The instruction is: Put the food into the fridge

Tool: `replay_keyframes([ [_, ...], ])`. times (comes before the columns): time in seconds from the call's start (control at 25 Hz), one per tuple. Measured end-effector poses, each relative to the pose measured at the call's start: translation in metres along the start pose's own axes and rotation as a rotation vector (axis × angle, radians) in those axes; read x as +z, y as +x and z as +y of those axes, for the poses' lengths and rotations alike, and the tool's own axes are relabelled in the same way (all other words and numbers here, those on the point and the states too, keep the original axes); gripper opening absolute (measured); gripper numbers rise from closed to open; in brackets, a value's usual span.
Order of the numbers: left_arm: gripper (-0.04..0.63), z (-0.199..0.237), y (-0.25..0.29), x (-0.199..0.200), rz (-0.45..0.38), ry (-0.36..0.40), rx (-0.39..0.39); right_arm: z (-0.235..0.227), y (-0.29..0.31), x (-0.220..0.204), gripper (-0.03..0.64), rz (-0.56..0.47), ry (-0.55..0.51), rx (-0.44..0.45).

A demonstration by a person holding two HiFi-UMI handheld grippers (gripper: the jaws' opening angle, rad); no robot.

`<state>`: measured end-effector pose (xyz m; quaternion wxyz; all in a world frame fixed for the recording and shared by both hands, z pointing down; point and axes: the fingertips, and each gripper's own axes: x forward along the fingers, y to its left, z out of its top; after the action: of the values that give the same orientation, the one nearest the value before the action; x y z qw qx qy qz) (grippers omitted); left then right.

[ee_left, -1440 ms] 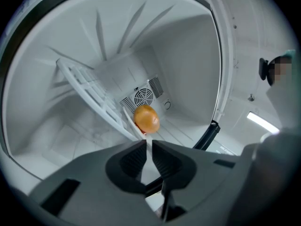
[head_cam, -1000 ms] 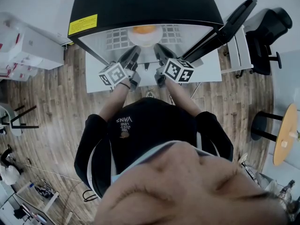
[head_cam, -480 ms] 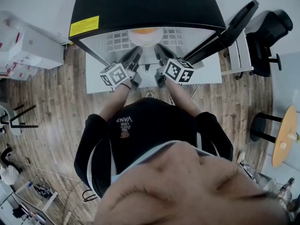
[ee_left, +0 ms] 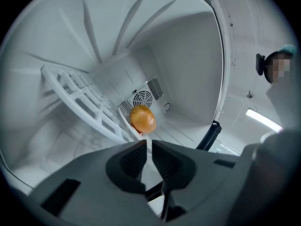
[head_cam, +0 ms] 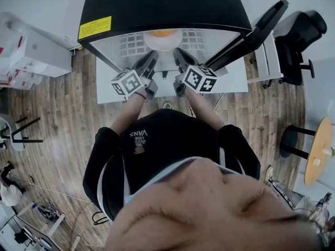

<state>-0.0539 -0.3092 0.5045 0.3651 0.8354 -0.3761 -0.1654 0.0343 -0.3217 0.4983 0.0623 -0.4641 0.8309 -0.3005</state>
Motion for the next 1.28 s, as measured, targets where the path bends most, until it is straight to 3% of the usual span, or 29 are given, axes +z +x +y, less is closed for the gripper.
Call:
replay_keyframes([
  [0.68,0.043,-0.015,-0.026,-0.003,0.022,0.147,0.001,0.016,-0.022,-0.008,0.012,-0.014,-0.06,-0.019],
  [1.28,0.043,-0.03,-0.06,-0.026,0.069,0.16,-0.018,0.035,-0.058,-0.031,0.012,-0.027,-0.059,-0.049],
])
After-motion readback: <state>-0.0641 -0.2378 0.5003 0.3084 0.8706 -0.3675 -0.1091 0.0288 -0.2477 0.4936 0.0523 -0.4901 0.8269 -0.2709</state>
